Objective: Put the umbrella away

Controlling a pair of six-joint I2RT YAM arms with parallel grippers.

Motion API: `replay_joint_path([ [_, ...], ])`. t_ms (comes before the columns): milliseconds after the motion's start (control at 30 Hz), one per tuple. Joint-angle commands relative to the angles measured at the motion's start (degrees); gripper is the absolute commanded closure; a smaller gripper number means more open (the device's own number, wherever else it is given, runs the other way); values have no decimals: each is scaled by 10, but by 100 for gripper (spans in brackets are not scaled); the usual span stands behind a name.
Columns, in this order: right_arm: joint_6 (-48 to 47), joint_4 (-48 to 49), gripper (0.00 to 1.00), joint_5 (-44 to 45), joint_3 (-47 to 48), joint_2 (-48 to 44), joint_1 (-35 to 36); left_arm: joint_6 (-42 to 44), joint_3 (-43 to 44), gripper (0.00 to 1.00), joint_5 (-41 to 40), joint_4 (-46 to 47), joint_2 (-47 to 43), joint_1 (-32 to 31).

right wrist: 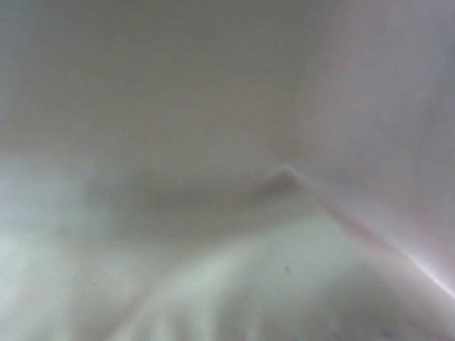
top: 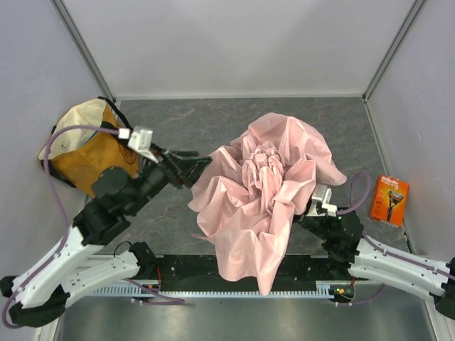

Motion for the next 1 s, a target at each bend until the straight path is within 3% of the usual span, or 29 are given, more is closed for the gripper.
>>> replay_joint_path([
  [0, -4, -5, 100, -35, 50, 7, -1, -11, 80, 36, -21, -2, 103, 0],
  [33, -4, -4, 100, -33, 50, 10, -1, -12, 98, 40, -13, -3, 125, 1],
  [100, -5, 15, 100, -16, 44, 15, -1, -37, 126, 57, 11, -24, 171, 1],
  [200, -10, 43, 100, 11, 44, 35, -1, -90, 111, 73, 124, 25, 222, -4],
  [267, -14, 70, 100, 22, 43, 56, -1, -116, 87, 77, 160, 89, 241, -21],
  [467, -33, 128, 100, 99, 31, 95, -1, -98, 90, 79, 188, 160, 243, -76],
  [567, -38, 123, 100, 129, 27, 87, 0, -66, 81, 67, 141, 116, 206, -75],
  [700, -50, 89, 100, 170, 15, 55, -1, -24, 73, 32, 29, 23, 116, -63],
  [767, -59, 57, 100, 186, 21, 43, -1, -20, 76, 21, -31, -26, 75, -57],
  [833, -66, 39, 100, 203, 27, 39, -1, -21, 76, 13, -70, -63, 40, -57],
  [967, -80, 34, 100, 215, 34, 44, -1, -31, 78, 10, -90, -126, -10, -57],
])
